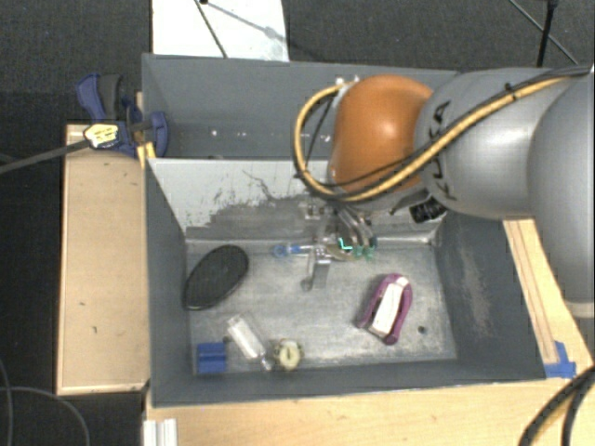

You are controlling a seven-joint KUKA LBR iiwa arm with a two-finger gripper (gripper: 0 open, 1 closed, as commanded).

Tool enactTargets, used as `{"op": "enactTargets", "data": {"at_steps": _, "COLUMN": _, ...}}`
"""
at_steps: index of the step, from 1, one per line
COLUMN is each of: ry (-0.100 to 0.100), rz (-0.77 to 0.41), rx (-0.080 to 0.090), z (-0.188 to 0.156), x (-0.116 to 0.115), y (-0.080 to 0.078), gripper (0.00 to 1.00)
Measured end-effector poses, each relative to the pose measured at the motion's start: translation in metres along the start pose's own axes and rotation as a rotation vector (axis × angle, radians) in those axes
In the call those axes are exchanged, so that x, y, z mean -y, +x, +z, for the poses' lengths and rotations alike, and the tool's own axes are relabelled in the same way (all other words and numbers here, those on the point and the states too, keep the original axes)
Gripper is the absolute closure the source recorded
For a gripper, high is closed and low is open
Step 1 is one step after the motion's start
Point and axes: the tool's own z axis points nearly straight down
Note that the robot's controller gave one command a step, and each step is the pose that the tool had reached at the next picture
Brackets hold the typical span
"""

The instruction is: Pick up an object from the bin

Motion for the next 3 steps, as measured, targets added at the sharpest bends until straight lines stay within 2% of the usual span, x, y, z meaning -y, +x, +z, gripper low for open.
{"op": "enactTargets", "data": {"at_steps": 1, "ry": -0.002, "rz": -0.106, "rx": 0.004, "z": 0.040, "x": -0.104, "y": 0.012, "gripper": 0.00}}
{"op": "enactTargets", "data": {"at_steps": 2, "ry": -0.001, "rz": -0.165, "rx": 0.011, "z": 0.082, "x": -0.130, "y": -0.001, "gripper": 0.00}}
{"op": "enactTargets", "data": {"at_steps": 3, "ry": 0.001, "rz": -0.159, "rx": 0.016, "z": 0.078, "x": -0.127, "y": -0.003, "gripper": 1.00}}
